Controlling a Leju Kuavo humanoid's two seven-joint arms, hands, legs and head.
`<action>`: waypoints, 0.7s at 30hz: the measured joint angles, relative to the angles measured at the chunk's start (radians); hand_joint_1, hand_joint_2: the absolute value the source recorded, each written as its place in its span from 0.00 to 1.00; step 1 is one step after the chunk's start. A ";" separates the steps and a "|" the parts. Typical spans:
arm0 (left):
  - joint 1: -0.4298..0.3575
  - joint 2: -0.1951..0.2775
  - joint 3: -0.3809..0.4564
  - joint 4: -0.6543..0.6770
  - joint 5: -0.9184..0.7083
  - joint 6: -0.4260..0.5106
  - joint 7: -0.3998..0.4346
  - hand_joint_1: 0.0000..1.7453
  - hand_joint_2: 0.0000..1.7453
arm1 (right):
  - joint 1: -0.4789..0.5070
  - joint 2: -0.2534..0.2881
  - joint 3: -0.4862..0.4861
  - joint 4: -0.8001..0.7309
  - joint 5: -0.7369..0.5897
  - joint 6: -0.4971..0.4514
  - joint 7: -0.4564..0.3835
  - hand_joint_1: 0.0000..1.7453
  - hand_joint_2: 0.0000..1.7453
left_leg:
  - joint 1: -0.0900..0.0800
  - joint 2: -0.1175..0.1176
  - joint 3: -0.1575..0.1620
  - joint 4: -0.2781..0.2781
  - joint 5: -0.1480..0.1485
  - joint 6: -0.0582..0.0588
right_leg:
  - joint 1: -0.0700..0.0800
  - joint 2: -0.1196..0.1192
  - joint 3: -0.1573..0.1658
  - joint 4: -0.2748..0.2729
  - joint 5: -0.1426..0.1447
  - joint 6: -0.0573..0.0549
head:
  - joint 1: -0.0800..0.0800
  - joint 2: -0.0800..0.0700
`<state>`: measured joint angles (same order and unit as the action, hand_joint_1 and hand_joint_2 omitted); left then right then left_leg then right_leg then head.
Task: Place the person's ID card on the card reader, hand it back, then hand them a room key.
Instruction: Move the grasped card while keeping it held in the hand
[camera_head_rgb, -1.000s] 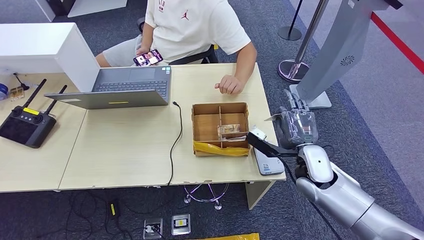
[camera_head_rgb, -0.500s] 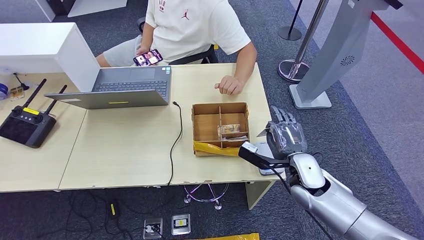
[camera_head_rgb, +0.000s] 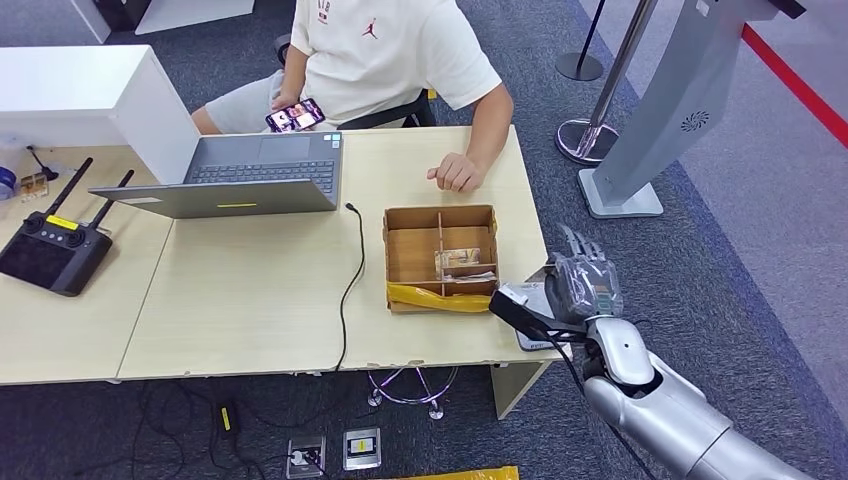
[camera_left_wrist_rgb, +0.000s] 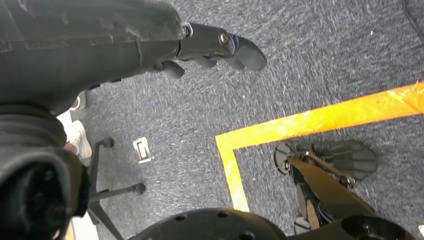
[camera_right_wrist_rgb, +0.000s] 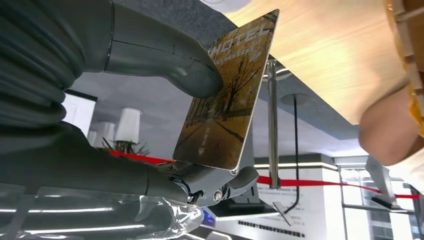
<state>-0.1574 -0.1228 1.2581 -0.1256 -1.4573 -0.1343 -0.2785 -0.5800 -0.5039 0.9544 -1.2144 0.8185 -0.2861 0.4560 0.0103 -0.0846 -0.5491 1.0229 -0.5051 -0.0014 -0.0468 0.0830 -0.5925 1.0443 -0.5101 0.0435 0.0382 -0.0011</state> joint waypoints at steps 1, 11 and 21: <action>0.000 0.000 0.005 0.001 -0.004 0.000 0.000 0.00 0.00 | 0.009 -0.002 -0.005 0.002 -0.005 -0.009 0.004 1.00 1.00 | 0.000 0.000 0.000 0.000 0.000 0.000 | 0.000 0.000 0.000 0.000 0.000 0.000 | 0.000 0.000; 0.000 0.002 0.042 0.003 -0.021 0.000 0.000 0.00 0.00 | 0.076 -0.017 -0.038 0.024 -0.022 -0.040 0.009 1.00 1.00 | 0.000 0.001 0.000 0.000 0.000 0.000 | 0.000 0.001 0.000 0.000 0.000 0.000 | 0.000 0.000; -0.002 0.003 0.066 0.007 -0.055 0.000 -0.004 0.00 0.00 | 0.091 -0.010 -0.038 0.040 -0.018 -0.036 -0.012 1.00 1.00 | 0.000 0.001 0.000 0.000 0.000 0.000 | 0.000 0.001 0.000 0.000 0.000 0.000 | 0.000 0.000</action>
<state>-0.1597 -0.1194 1.3239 -0.1183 -1.5125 -0.1343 -0.2821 -0.4886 -0.5135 0.9167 -1.1748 0.8010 -0.3222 0.4437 0.0104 -0.0840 -0.5491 1.0229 -0.5053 -0.0017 -0.0467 0.0836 -0.5925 1.0443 -0.5101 0.0435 0.0383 -0.0011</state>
